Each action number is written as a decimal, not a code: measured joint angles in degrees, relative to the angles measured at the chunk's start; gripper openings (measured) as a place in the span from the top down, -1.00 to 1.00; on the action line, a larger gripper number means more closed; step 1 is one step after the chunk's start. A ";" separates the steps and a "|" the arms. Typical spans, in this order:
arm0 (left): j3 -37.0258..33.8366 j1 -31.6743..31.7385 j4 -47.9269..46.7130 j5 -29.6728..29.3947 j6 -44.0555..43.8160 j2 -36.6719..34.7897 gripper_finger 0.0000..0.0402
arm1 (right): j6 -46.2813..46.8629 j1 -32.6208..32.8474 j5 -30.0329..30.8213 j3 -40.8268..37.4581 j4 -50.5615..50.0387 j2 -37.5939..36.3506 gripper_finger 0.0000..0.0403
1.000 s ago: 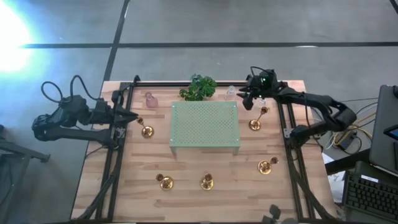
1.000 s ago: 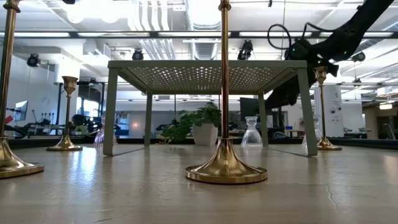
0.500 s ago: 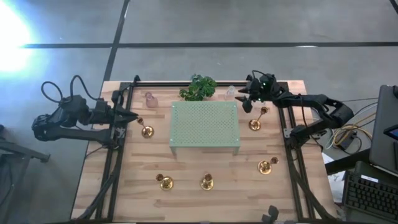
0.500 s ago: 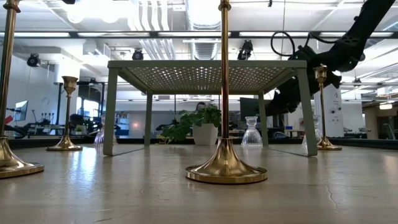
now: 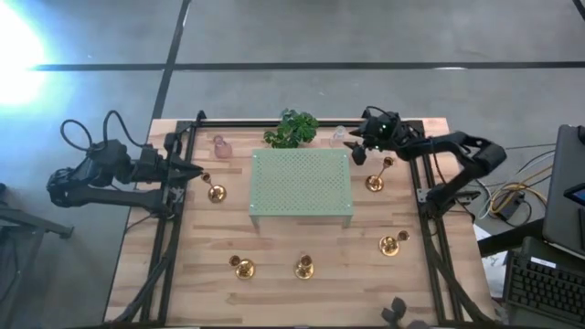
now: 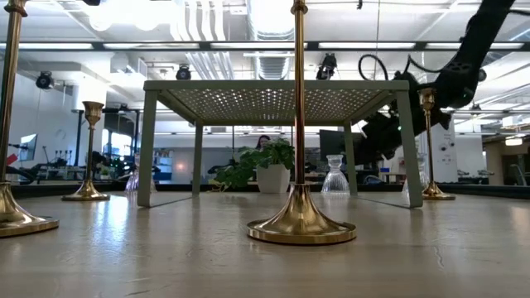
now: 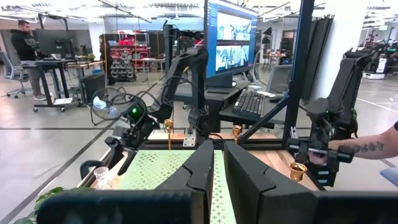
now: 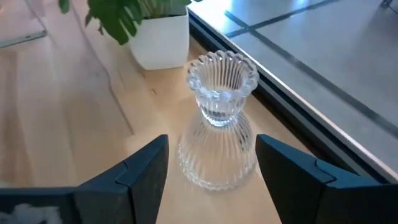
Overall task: Pick & Place candle stick holders
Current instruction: Put the transparent candle holder on the shelf
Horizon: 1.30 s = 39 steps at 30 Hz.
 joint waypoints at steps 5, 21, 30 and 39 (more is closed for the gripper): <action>0.00 0.00 -0.02 0.00 0.01 0.02 0.77 | 2.84 0.02 -0.64 0.58 8.61 6.67 -0.14; 0.02 0.00 0.00 0.00 0.02 0.02 0.77 | 7.72 0.04 -4.33 4.10 13.79 12.39 -0.05; 0.00 0.00 0.00 0.00 0.02 0.02 0.77 | 7.87 0.17 -2.90 4.50 13.58 12.37 0.34; 0.01 0.00 -0.02 -0.02 0.02 0.00 0.77 | 7.54 0.15 -2.73 4.55 13.54 12.33 0.55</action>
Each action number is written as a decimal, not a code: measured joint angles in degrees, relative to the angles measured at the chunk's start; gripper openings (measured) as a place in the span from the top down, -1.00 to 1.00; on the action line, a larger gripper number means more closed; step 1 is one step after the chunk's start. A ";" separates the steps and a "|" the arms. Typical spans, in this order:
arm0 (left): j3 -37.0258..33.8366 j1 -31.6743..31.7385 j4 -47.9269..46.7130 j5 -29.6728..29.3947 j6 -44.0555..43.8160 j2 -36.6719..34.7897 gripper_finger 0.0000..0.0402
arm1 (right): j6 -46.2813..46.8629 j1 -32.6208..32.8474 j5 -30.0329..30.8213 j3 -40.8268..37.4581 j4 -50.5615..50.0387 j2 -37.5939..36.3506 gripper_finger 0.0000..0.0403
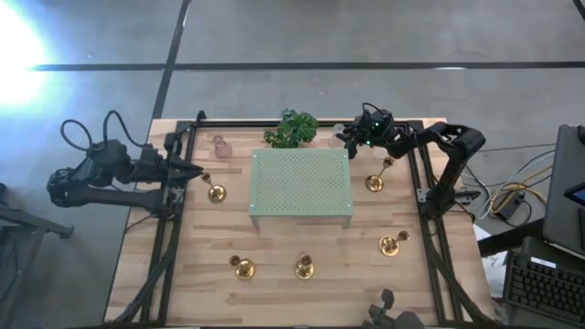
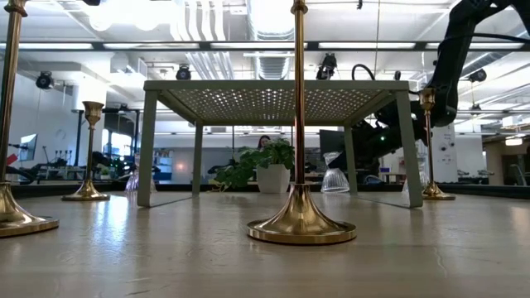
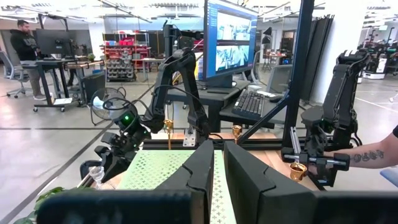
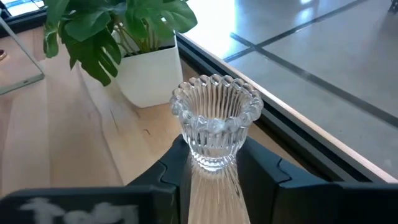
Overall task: Pick & Place candle stick holders
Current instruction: Put the transparent candle holder on the shelf
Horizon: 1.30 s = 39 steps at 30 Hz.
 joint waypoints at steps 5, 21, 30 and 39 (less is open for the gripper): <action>0.00 0.01 0.00 0.02 0.00 0.00 0.77 | 0.20 -0.02 0.05 0.00 -0.24 -0.18 0.55; 0.00 0.01 0.02 0.02 0.00 0.01 0.77 | -4.35 -0.10 4.65 -0.59 -13.95 -15.27 0.55; 0.00 0.02 0.01 0.01 0.00 0.01 0.77 | -6.08 -1.01 6.44 -0.68 -19.37 -25.88 0.55; 0.01 0.00 0.02 0.02 -0.02 0.02 0.77 | -5.09 -1.01 6.37 0.88 -25.40 -35.47 0.55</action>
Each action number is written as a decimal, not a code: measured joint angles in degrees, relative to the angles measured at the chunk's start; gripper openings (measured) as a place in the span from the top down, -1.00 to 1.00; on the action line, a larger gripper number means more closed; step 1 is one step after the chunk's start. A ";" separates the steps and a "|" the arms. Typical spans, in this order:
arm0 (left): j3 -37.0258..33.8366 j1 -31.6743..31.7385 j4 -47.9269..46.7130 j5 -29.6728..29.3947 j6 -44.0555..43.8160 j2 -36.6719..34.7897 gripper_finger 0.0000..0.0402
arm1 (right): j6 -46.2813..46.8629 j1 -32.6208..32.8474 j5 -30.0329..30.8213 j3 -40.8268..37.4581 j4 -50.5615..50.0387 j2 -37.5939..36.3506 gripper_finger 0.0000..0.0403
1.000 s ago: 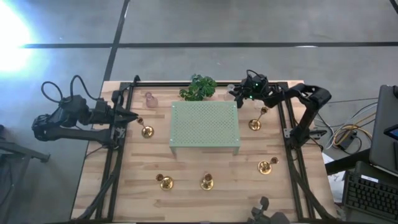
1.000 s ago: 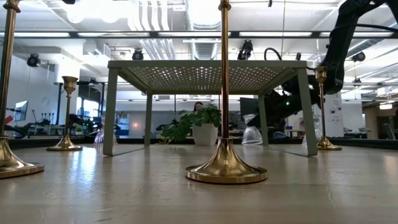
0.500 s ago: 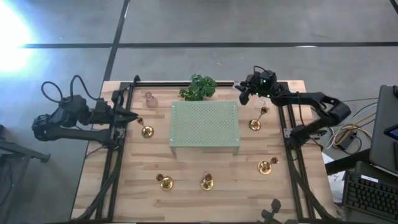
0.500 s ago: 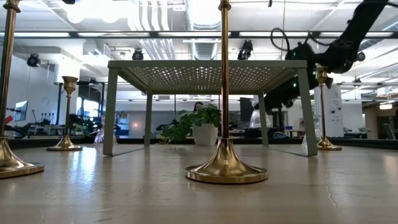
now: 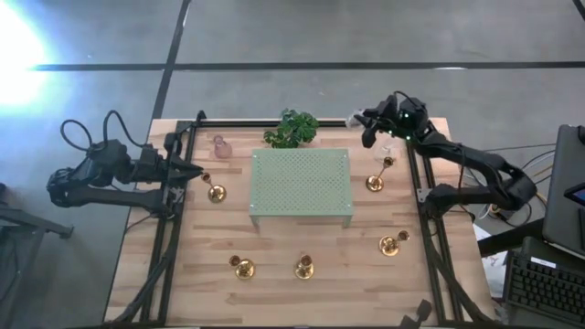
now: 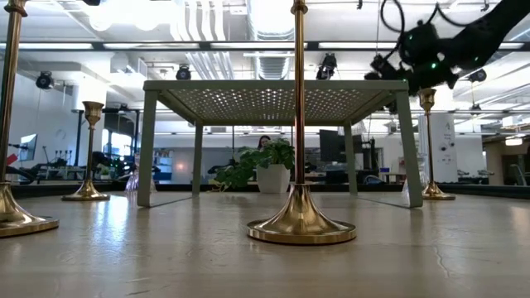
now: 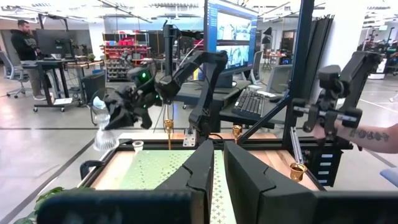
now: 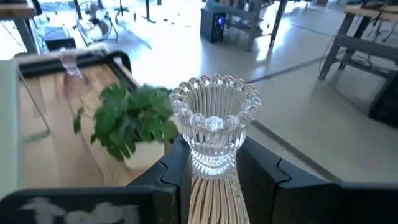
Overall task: Pick & Place candle stick holders
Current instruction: Put the transparent candle holder on the shelf
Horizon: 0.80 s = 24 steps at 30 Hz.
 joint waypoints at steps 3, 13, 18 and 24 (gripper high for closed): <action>0.00 0.01 0.00 -0.01 0.02 0.00 0.77 | 0.08 0.00 -0.35 2.09 -3.69 -2.60 0.55; 0.00 0.02 -0.02 0.00 0.02 0.00 0.77 | 0.26 4.58 -1.94 12.35 -19.09 -7.33 0.55; 0.00 0.00 0.00 0.00 0.02 0.00 0.77 | 1.59 10.09 -3.30 16.74 -24.15 -8.13 0.55; -0.01 0.01 0.00 -0.01 0.01 -0.01 0.77 | 3.26 17.90 -3.34 19.88 -28.07 -8.42 0.55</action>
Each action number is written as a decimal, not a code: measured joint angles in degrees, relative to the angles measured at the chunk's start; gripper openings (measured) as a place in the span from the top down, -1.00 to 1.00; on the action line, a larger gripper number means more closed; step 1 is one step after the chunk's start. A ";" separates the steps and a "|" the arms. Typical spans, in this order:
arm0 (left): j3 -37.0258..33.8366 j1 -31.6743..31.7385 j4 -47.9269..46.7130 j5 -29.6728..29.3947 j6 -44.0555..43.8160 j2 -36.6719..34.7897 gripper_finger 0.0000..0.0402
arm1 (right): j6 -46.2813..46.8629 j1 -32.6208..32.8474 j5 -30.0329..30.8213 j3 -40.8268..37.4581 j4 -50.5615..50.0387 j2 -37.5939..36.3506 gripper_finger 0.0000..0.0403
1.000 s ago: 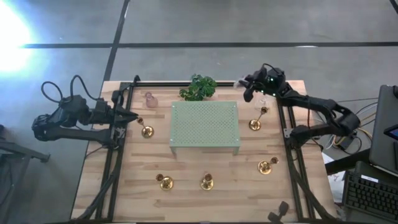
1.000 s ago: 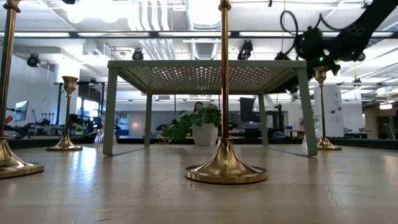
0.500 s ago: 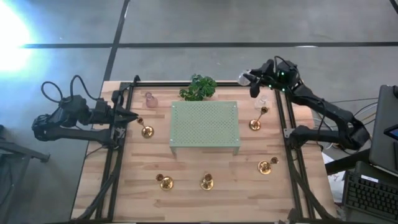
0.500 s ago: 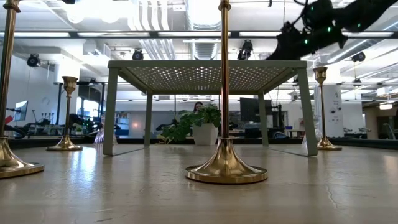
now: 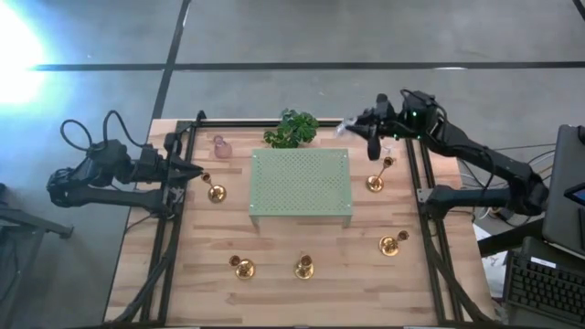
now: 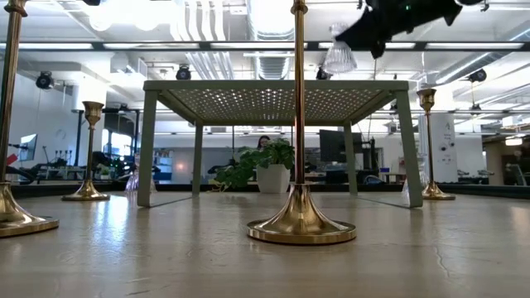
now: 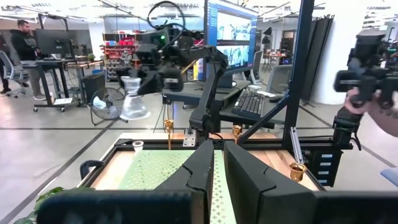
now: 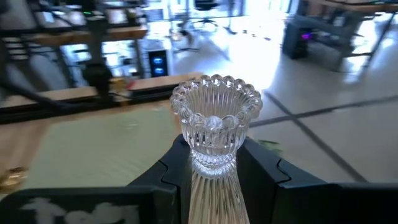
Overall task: Pick & Place candle stick holders
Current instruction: Put the transparent candle holder on the shelf
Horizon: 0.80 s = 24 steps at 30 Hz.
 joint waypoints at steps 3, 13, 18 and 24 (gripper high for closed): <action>0.00 0.01 0.00 0.00 -0.01 -0.01 0.77 | 1.30 3.86 0.14 0.26 -0.12 0.26 0.55; -0.01 0.00 -0.02 0.01 -0.01 -0.01 0.77 | 3.91 14.24 6.68 -0.32 -0.12 0.55 0.55; 0.01 -0.01 -0.02 0.01 0.01 0.00 0.77 | 4.55 18.48 10.70 -0.54 -1.17 0.52 0.55; 0.01 -0.01 -0.02 0.00 0.01 0.01 0.77 | 4.84 23.11 16.21 -2.76 -0.77 0.51 0.55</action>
